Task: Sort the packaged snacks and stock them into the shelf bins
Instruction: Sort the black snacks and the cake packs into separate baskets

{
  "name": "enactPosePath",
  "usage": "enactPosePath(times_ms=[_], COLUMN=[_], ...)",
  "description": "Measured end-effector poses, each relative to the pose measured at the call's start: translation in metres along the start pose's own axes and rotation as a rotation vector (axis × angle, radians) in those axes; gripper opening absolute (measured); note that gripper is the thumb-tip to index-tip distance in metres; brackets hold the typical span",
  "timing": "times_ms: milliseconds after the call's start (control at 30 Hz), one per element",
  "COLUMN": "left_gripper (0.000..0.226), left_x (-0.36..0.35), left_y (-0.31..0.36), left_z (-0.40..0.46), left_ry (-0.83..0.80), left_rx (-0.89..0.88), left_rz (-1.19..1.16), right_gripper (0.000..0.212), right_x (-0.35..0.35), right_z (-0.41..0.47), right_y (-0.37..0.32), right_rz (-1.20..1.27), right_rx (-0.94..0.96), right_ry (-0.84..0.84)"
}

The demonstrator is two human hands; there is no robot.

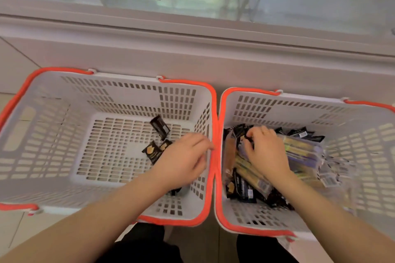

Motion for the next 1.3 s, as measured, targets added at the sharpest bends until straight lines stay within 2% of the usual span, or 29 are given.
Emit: enactPosePath(times_ms=[67,167,300,400,500,600,667,800,900,967,1067,1100,1200,1300], left_gripper=[0.035,0.031,0.03,0.032,0.032,0.04,0.053,0.059,0.079,0.092,0.09,0.085,0.076,0.08], left_x=[-0.002,-0.026,-0.073,-0.102,-0.126,-0.148,-0.159,-0.18,-0.196,-0.204,-0.204,-0.202,-0.198,-0.198], left_y=[0.025,0.04,0.03,0.014,-0.001,-0.008,-0.01,-0.009,-0.009,-0.005,-0.007,-0.01,-0.014,-0.01], left_z=[0.026,0.072,0.13,0.161,0.181,0.199,0.21,0.228,0.238,0.245,0.249,0.249,0.246,0.244], left_ry=[-0.015,-0.166,-0.471,-0.597,-0.66,-0.675,-0.662,-0.652,-0.734,-0.741,-0.7,-0.706,-0.711,-0.711], left_rx=[-0.149,-0.192,-0.018,0.107,0.221,0.212,0.155,0.133,0.187,0.202,0.264,0.279,0.299,0.348], left_rz=[0.055,0.114,0.271,0.288,0.249,0.28,0.286,0.29,0.369,0.446,0.456,0.458,0.459,0.439], right_gripper=[0.022,0.025,0.033,0.047,0.052,0.045,0.04,0.038,0.035,0.034,0.012,0.021,0.049,0.057], right_x=[-0.013,-0.024,-0.033,-0.048,-0.061,-0.062,-0.056,-0.059,-0.062,-0.062,-0.054,-0.055,-0.064,-0.069], right_z=[0.004,0.016,0.038,0.056,0.067,0.069,0.064,0.043,0.044,0.051,0.063,0.066,0.075,0.075], right_y=[0.04,0.084,0.119,0.131,0.14,0.15,0.163,0.184,0.194,0.206,0.223,0.226,0.231,0.233], right_rz=[-0.045,-0.092,-0.213,-0.127,-0.175,-0.322,-0.311,-0.211,-0.083,0.034,0.05,-0.003,-0.054,-0.223], right_rx=[-0.098,-0.128,-0.066,-0.018,0.061,0.144,0.105,-0.001,-0.06,-0.115,-0.176,-0.19,-0.186,-0.147], right_ry=[-0.162,-0.301,-0.372,-0.492,-0.593,-0.54,-0.514,-0.676,-0.751,-0.669,-0.265,-0.193,-0.266,-0.286])
Point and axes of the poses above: each hand's wrist, its own z-axis towards the middle knuckle, its own x-axis out of the back of the hand, y = z × x, the point moved 3 cm from there along z, towards the middle knuckle, and after that the axes turned 8 degrees about -y, right-handed, at the moved point
